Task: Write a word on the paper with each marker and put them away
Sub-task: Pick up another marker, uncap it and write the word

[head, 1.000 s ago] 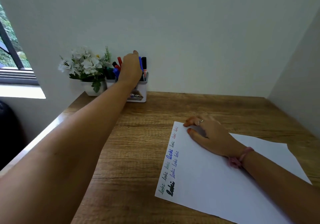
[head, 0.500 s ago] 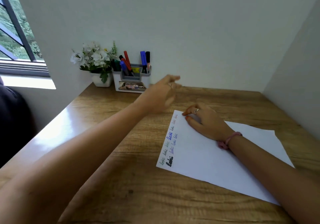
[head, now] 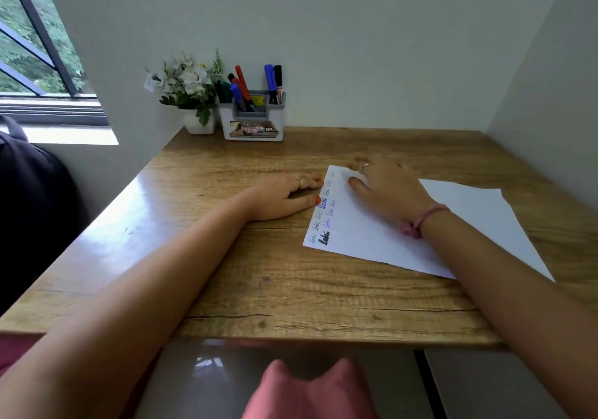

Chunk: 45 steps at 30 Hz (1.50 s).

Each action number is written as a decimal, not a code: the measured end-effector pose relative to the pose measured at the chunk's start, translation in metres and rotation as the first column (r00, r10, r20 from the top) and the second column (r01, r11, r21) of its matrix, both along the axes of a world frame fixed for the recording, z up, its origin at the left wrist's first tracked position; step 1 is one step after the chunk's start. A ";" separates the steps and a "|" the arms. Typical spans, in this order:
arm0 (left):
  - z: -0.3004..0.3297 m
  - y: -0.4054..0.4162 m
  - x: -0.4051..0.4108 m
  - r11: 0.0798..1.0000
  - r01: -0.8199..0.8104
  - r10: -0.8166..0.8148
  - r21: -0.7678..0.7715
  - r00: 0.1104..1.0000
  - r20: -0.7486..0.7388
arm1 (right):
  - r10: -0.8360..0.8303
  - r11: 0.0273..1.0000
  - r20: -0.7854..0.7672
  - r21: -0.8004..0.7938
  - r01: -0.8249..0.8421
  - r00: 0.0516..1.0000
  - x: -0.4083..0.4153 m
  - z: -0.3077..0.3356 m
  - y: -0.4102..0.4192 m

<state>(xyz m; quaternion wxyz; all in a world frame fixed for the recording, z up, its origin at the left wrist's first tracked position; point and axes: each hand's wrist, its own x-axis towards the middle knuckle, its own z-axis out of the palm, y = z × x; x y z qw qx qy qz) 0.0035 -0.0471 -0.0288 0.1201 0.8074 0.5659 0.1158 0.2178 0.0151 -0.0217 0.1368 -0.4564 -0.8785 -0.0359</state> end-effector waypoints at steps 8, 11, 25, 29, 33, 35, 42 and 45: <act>-0.008 0.009 -0.004 0.999 -0.018 0.019 0.027 0.999 -0.042 | -0.097 0.971 -0.036 -0.222 0.087 0.995 -0.005 -0.026 -0.021; -0.014 0.012 -0.006 0.999 -0.020 0.021 0.025 1.000 -0.023 | -0.102 0.971 -0.044 -0.223 0.090 0.994 -0.005 -0.027 -0.021; -0.002 0.005 -0.002 0.981 -0.194 0.195 -0.009 0.979 0.068 | -0.155 0.936 -0.008 -0.321 0.144 0.988 -0.009 -0.008 -0.031; 0.006 0.007 -0.001 0.974 -0.222 0.225 -0.038 0.969 0.100 | -0.161 0.924 0.008 -0.350 0.153 0.987 -0.009 0.000 -0.030; 0.008 0.008 -0.002 0.971 -0.236 0.238 -0.031 0.966 0.097 | -0.161 0.920 0.007 -0.361 0.152 0.987 -0.008 0.000 -0.029; 0.007 0.008 -0.002 0.969 -0.243 0.246 -0.038 0.964 0.101 | -0.163 0.919 -0.003 -0.366 0.151 0.987 -0.008 -0.002 -0.028; 0.010 0.009 -0.001 0.963 -0.261 0.267 -0.072 0.959 0.094 | -0.168 0.918 -0.001 -0.366 0.156 0.986 -0.008 -0.002 -0.028; 0.010 0.008 0.001 0.957 -0.270 0.281 -0.101 0.953 0.117 | -0.157 0.918 -0.027 -0.373 0.136 0.987 -0.008 -0.005 -0.027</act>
